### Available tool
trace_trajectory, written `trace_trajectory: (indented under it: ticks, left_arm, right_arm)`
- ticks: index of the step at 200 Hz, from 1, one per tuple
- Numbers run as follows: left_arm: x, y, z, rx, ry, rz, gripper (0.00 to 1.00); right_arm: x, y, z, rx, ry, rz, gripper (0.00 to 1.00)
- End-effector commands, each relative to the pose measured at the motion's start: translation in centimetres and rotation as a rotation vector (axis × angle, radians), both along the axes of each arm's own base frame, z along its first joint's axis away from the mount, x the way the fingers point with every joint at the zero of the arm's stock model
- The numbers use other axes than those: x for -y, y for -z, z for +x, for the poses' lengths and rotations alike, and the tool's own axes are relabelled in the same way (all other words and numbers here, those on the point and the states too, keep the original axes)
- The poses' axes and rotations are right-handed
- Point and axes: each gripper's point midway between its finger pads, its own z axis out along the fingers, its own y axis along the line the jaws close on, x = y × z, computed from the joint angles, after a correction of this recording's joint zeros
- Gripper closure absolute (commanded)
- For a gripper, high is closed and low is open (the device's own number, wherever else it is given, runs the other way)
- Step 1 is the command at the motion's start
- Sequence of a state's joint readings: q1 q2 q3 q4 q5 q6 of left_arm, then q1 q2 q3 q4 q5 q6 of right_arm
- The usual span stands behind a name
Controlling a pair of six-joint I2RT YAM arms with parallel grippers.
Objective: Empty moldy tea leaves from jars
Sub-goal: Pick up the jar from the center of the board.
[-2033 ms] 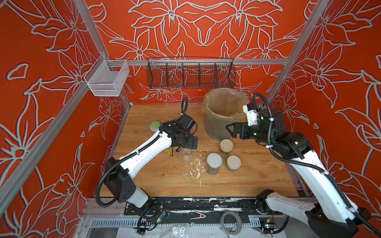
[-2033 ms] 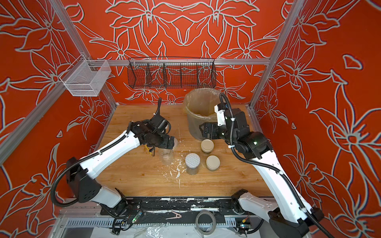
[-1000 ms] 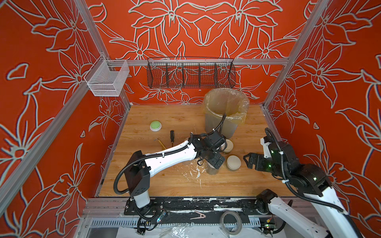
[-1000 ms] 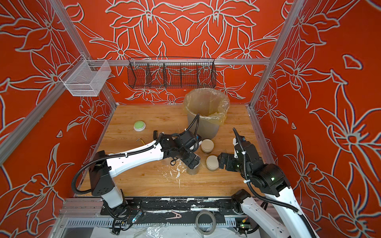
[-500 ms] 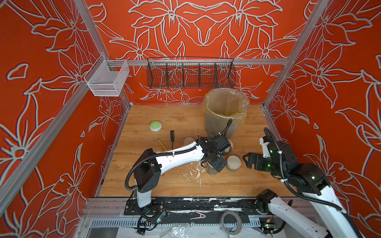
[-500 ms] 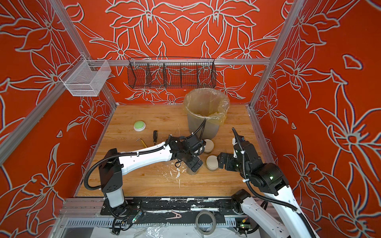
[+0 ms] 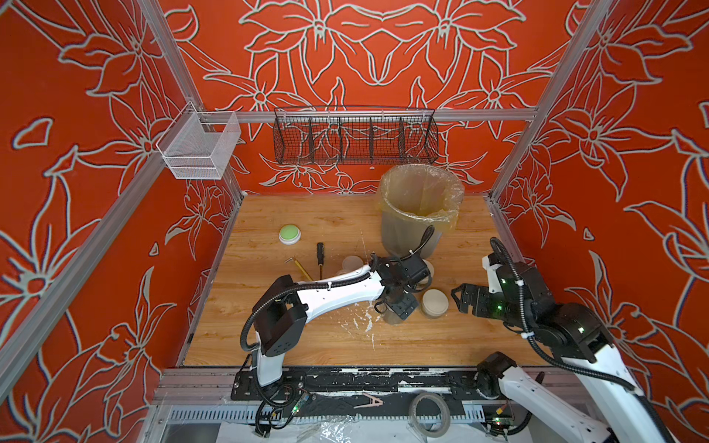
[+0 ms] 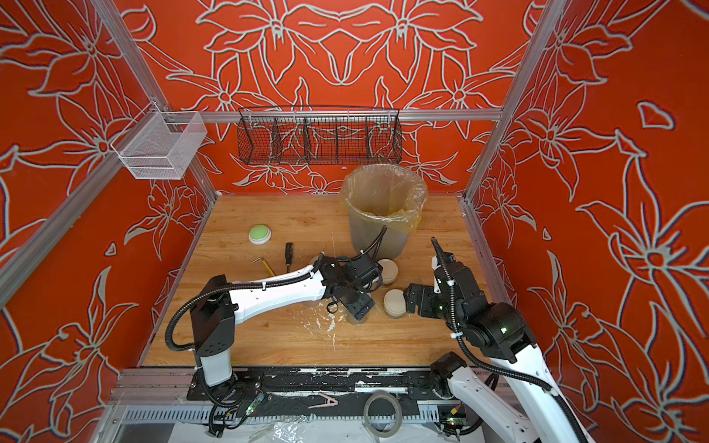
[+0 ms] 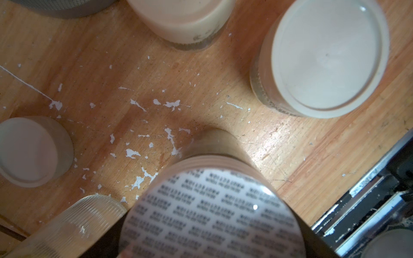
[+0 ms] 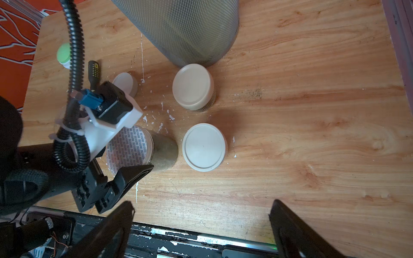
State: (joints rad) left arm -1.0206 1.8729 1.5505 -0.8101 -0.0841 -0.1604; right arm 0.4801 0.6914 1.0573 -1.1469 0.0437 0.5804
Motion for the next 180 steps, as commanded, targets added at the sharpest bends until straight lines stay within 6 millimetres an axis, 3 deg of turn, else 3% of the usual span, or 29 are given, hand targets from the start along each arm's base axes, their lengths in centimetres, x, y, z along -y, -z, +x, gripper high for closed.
trace_trajectory:
  ticks: [1, 44, 81, 118, 145, 180]
  left_arm:
    - [0.3, -2.2, -0.2, 0.011, -0.003, -0.048, 0.21]
    - [0.0, -7.1, -0.2, 0.031, -0.021, -0.181, 0.24]
    - [-1.9, -12.0, 0.2, 0.023, -0.062, -0.332, 0.28]
    - [-4.0, -17.3, 0.6, 0.002, -0.094, -0.528, 0.34]
    - [-4.7, -20.2, 0.3, 0.002, -0.078, -0.613, 0.38]
    - [-5.1, -21.9, -0.2, 0.007, -0.065, -0.653, 0.42]
  right_arm:
    - [0.0, -0.6, 0.2, 0.03, 0.001, 0.002, 0.03]
    - [-1.8, -3.6, 1.9, 0.258, -0.092, 0.082, 0.02]
    - [-3.9, -6.4, 3.0, 0.525, -0.25, 0.103, 0.03]
    - [-8.2, -8.5, 2.5, 0.808, -0.541, 0.135, 0.03]
    - [-10.1, -8.8, 2.3, 1.006, -0.686, 0.09, 0.03]
    - [-12.4, -7.7, 1.5, 1.138, -0.885, 0.018, 0.02]
